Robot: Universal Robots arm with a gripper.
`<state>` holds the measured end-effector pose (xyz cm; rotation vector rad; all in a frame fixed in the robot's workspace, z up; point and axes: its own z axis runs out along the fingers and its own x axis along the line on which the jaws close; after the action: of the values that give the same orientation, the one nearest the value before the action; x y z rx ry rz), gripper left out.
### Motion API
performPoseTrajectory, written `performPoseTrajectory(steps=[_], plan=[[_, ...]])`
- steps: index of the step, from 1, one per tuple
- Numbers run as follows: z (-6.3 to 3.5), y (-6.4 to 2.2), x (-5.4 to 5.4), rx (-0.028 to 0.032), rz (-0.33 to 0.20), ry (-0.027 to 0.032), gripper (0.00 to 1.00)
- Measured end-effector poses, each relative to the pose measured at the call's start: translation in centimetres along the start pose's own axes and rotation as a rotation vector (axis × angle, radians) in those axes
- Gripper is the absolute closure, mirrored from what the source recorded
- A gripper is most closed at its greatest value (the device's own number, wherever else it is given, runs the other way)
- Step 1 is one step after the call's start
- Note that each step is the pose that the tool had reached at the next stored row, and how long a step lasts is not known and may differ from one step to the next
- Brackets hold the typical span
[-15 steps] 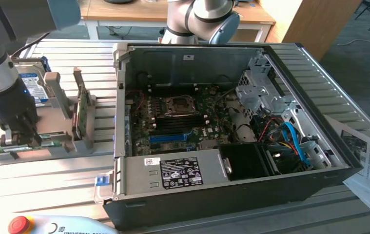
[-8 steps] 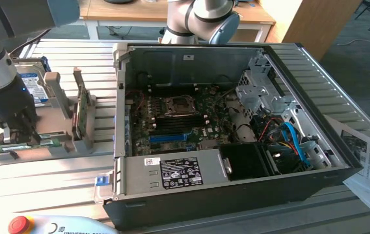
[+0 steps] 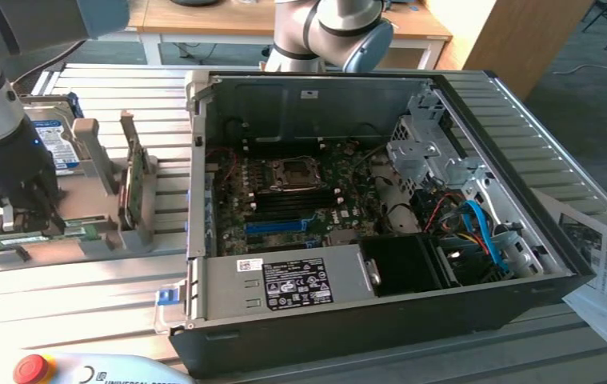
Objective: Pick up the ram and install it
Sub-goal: 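Pick up the ram and move it above insertion slot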
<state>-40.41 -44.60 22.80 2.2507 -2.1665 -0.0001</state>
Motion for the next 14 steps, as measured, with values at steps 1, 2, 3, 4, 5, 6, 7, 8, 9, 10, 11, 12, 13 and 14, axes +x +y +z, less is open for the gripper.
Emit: performPoseTrajectory(steps=[1, 2, 3, 4, 5, 6, 7, 8, 9, 10, 11, 12, 13, 14], plan=[[-0.1, 0.0, 0.0, 0.0001, 0.0, -0.0001, 0.88], [-0.22, 0.0, 0.0, 0.0, 0.0, 0.0, 0.88], [-0.33, 0.01, 0.0, 0.0, 0.0, 0.0, 0.88], [-0.45, 0.01, 0.0, 0.0, 0.0, 0.0, 0.88], [-0.58, 0.0, 0.0, 0.0, 0.0, 0.0, 0.88], [-0.71, 0.0, 0.0, 0.0, 0.0, 0.0, 0.88], [-0.86, 0.01, 0.0, 0.0, 0.0, 0.0, 0.88], [-1.0, 0.01, 0.0, 0.0, 0.0, 0.0, 0.88], [-1.13, 0.01, 0.0, 0.0, 0.0, 0.0, 0.88], [-1.25, 0.01, 0.0, 0.0, 0.0, 0.0, 0.88], [-1.36, 0.02, 0.0, 0.0, 0.0, 0.0, 0.88], [-1.46, 0.02, 0.0, 0.0001, 0.0, -0.0001, 0.88], [-1.58, 0.02, 0.0, 0.0001, 0.0, -0.0001, 0.88], [-1.72, 0.02, 0.0, 0.0001, 0.0, 0.0, 0.88]])
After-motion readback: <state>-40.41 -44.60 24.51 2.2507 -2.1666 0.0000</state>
